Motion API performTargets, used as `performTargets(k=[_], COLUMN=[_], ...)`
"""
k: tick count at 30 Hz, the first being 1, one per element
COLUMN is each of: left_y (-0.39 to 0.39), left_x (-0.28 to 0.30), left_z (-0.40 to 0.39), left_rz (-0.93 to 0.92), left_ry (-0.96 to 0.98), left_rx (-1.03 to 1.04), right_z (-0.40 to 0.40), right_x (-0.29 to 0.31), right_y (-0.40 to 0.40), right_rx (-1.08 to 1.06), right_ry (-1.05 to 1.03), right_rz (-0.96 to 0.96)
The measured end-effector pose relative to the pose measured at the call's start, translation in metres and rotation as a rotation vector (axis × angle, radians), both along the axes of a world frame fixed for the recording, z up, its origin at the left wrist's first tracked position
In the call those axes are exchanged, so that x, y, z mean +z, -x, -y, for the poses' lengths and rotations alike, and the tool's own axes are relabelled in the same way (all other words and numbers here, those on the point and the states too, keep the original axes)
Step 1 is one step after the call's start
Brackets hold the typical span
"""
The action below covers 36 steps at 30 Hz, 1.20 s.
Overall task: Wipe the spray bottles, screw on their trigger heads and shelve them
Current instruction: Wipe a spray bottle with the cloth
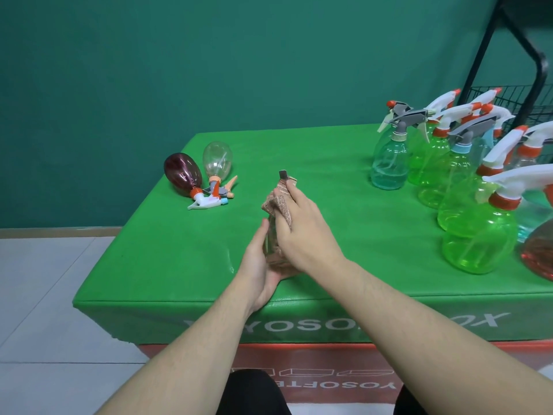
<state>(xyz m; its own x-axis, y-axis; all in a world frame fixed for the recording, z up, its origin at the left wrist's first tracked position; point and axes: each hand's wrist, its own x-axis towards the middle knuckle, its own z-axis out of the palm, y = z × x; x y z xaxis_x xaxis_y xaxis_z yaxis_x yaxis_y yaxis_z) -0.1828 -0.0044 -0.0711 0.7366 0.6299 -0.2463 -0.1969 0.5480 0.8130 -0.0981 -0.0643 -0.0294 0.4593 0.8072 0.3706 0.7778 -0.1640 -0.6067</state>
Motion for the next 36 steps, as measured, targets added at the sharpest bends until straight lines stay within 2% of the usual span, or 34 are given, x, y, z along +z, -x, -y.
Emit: performTargets(k=[8,15,20,29,36], left_y=[-0.003,-0.004,0.003,0.002,-0.001], left_x=[-0.001,0.001,0.0,-0.002,-0.001], left_z=[0.006,0.005,0.007,0.004,0.003], left_rz=[-0.035,-0.016,0.031,0.04,0.031], left_ry=[-0.116,-0.072,-0.071,-0.003,-0.057], left_rx=[0.055,0.053,-0.004,-0.013,-0.01], right_z=[0.022,0.05,0.063,0.057,0.032], right_x=[-0.019,-0.044,-0.057,-0.051,-0.032], right_y=[0.005,0.013,0.019,0.021,0.017], right_rx=[0.084,0.124,0.135,0.1,0.011], right_ry=[-0.084,0.01,0.044,-0.012,-0.026], right_rz=[0.191,0.326,0.493,0.451,0.34])
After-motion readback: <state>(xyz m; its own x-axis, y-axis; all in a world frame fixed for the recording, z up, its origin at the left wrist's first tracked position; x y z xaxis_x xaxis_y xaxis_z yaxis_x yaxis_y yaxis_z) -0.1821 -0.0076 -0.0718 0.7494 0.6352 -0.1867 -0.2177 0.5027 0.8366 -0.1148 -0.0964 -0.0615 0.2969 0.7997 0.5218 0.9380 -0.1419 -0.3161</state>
